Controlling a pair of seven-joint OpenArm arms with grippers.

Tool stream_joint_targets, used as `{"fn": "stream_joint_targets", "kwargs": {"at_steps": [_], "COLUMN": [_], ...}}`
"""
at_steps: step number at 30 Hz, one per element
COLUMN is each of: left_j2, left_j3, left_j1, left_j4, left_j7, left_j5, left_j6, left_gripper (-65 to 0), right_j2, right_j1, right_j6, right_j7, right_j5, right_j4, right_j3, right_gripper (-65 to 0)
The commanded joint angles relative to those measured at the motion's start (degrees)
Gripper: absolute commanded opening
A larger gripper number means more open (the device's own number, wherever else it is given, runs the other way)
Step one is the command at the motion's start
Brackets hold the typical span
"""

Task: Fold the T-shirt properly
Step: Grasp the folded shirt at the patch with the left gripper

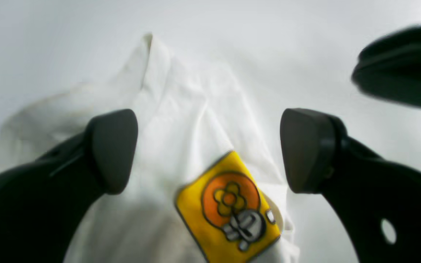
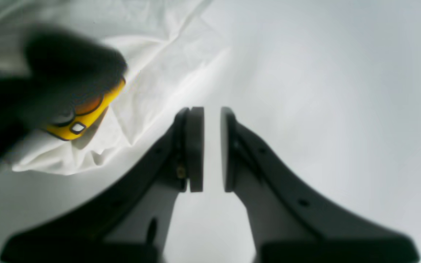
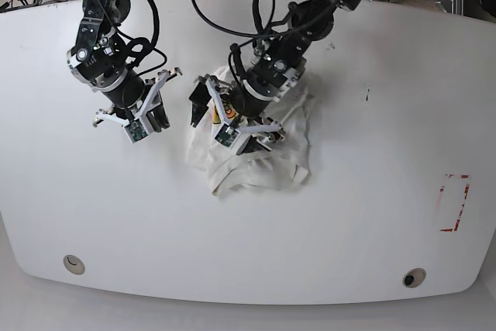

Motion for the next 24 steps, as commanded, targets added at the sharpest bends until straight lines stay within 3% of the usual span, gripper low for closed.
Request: {"fn": "stream_joint_targets", "kwargs": {"at_steps": [1,9,17,24], "left_j2": [1.24,0.89,1.07,1.16], "left_j3": [0.61,0.34,-5.64,-6.95], "left_j1": [-0.11,1.65,3.32,3.14], "left_j4": [-0.98,-2.92,-3.01,-4.24], "left_j7": [-3.28,-8.02,-10.66,-10.93], "left_j5": [1.90,2.43,2.34,2.34], "left_j6": [1.83,5.78,6.05,5.96], "left_gripper": [-7.1,-7.1,-6.9,-6.7], "right_j2": [0.45,0.27,0.18,0.10], "right_j1": [0.09,-0.26,-0.87,-0.87], "right_j6": [0.08,0.08,0.08,0.08], "right_j7": [1.35,1.35,1.44,1.44], "right_j5": [1.08,1.08,1.08,1.08], "right_j4": [1.11,1.02,1.02,1.02], "right_j3": [0.06,0.06,0.06,0.06], "right_gripper": [-57.1,-57.2,-57.4,-57.4]}}
